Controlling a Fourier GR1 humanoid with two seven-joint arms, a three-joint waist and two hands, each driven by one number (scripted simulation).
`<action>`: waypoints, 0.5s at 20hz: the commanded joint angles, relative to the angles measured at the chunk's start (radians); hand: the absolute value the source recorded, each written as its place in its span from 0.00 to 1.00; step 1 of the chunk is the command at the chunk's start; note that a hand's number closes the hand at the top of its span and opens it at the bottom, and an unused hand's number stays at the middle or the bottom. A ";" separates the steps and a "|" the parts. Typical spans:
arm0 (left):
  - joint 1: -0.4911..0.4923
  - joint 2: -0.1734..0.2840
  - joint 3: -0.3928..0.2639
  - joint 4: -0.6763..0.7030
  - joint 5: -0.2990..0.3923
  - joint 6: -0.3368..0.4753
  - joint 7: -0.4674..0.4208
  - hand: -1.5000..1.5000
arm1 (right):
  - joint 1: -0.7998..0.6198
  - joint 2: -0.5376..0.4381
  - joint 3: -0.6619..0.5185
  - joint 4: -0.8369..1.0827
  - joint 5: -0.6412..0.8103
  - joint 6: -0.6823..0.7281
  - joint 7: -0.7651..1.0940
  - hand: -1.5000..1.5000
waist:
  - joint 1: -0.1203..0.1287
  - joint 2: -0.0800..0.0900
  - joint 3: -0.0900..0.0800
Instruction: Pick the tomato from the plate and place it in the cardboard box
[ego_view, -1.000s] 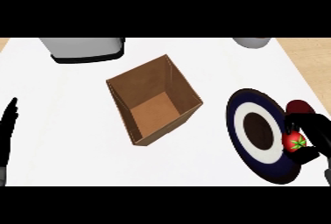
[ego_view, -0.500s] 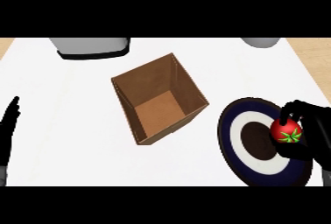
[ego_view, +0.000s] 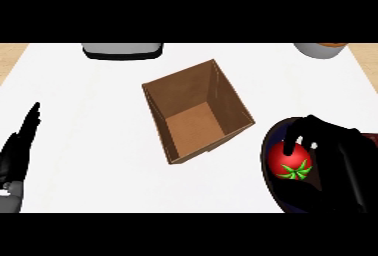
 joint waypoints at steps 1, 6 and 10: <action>-0.039 0.006 0.001 -0.029 -0.012 -0.012 0.049 0.50 | -0.160 0.162 0.072 0.000 0.037 0.075 0.179 1.00 | 0.016 0.004 0.002; 0.002 -0.032 -0.009 0.006 -0.034 -0.009 -0.027 0.50 | -0.435 0.304 -0.053 0.295 -0.007 0.057 0.201 1.00 | 0.025 0.008 0.002; -0.058 0.014 0.053 0.045 -0.002 -0.062 -0.006 0.50 | -0.524 0.312 -0.131 0.484 -0.067 -0.042 0.172 1.00 | 0.020 0.009 0.002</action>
